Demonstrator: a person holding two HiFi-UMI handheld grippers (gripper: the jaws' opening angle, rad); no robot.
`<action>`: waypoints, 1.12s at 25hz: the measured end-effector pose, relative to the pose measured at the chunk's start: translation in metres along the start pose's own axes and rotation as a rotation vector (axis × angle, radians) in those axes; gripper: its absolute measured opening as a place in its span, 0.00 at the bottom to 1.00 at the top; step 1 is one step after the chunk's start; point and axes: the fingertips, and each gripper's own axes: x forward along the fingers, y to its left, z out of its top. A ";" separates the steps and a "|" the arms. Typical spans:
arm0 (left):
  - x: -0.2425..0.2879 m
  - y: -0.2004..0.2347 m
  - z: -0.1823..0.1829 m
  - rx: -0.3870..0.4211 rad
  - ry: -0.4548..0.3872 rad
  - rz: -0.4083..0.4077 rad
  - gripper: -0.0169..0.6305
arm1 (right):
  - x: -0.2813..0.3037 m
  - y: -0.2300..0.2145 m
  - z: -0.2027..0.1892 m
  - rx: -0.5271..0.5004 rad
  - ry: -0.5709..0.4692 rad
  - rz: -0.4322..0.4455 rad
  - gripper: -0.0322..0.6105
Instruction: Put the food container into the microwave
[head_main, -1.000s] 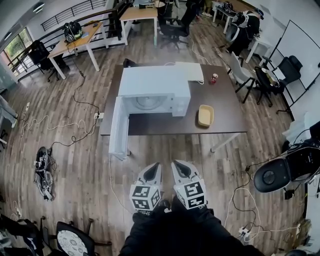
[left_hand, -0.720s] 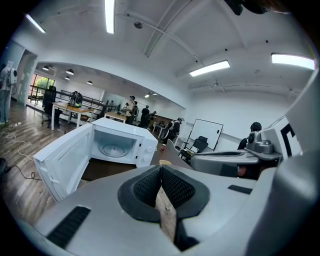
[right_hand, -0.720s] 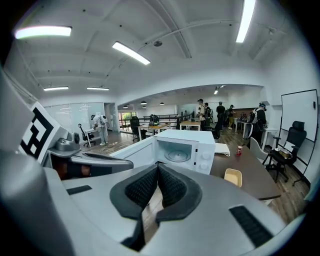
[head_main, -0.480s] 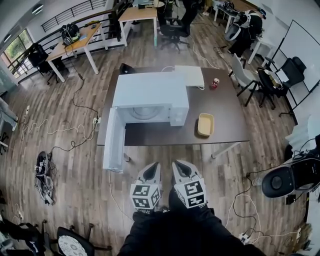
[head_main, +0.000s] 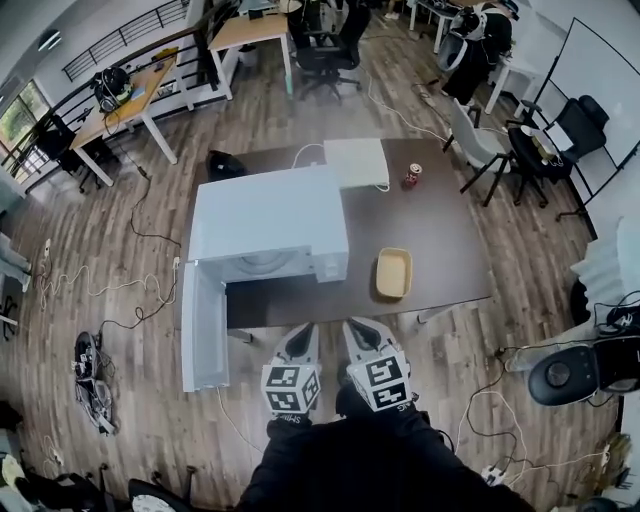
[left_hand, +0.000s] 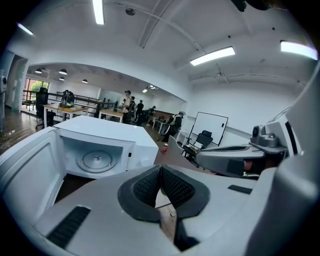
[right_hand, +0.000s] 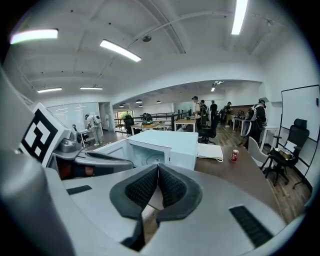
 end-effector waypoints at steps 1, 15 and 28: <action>0.012 -0.003 0.001 0.004 0.009 -0.002 0.08 | 0.003 -0.012 -0.003 0.006 0.004 -0.005 0.09; 0.114 -0.012 -0.019 0.016 0.143 -0.005 0.08 | 0.048 -0.114 -0.062 0.081 0.176 -0.046 0.09; 0.175 0.002 -0.078 0.018 0.297 -0.042 0.08 | 0.088 -0.168 -0.155 0.031 0.407 -0.078 0.09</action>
